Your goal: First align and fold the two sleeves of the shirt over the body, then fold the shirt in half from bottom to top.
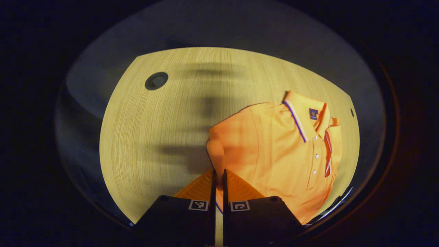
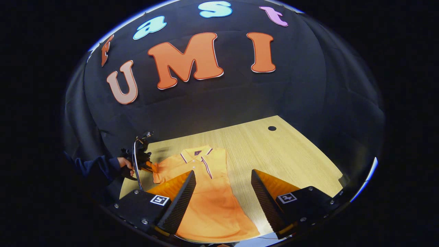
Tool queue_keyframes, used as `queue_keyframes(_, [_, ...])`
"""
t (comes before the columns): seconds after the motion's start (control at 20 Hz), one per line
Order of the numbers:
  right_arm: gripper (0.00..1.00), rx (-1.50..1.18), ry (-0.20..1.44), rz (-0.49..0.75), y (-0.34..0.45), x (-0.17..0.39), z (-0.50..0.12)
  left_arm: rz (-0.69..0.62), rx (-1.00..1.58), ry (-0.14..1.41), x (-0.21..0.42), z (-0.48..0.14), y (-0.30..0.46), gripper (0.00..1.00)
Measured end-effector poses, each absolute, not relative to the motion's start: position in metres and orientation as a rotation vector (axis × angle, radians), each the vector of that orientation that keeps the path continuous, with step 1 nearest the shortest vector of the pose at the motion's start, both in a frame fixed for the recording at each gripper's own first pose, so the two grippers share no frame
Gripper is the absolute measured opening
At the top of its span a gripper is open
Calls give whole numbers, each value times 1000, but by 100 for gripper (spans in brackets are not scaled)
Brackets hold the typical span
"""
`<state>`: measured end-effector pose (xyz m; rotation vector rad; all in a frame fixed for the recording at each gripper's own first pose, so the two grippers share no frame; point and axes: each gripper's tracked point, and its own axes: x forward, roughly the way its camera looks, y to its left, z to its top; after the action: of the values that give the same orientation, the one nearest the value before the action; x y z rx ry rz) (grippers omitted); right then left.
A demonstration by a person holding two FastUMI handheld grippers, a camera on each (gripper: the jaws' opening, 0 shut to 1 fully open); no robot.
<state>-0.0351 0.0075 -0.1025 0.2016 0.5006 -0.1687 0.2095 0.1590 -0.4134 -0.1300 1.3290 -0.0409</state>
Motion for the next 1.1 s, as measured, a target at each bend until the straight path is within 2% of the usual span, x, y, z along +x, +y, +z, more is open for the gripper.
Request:
queue_keyframes(0.45, [99, 220, 500, -194, 6, -41, -102, -228, -92, 1239, 230, -377, 77, 9])
queue_keyframes(0.5, [99, 223, 498, -200, 6, -43, -102, -277, -119, 1235, 229, -367, 63, 17])
queue_keyframes(0.6, [98, 228, 498, -220, 5, -47, -103, -385, -183, 1228, 222, -361, 30, 22])
queue_keyframes(0.7, [99, 239, 500, -235, 6, -52, -105, -439, -200, 1221, 214, -356, 17, 47])
queue_keyframes(0.8, [99, 248, 499, -249, 6, -64, -107, -441, -165, 1196, 211, -353, 21, 82])
queue_keyframes(0.9, [99, 240, 487, -254, 5, -71, -107, -428, -130, 1149, 208, -342, 31, 87])
queue_keyframes(0.95, [98, 227, 479, -252, 5, -71, -105, -422, -132, 1123, 205, -334, 33, 94])
queue_keyframes(1.0, [99, 214, 470, -250, 3, -68, -103, -403, -142, 1105, 200, -325, 37, 89])
queue_keyframes(1.1, [99, 201, 450, -225, 2, -64, -101, -369, -176, 1056, 188, -308, 39, 94])
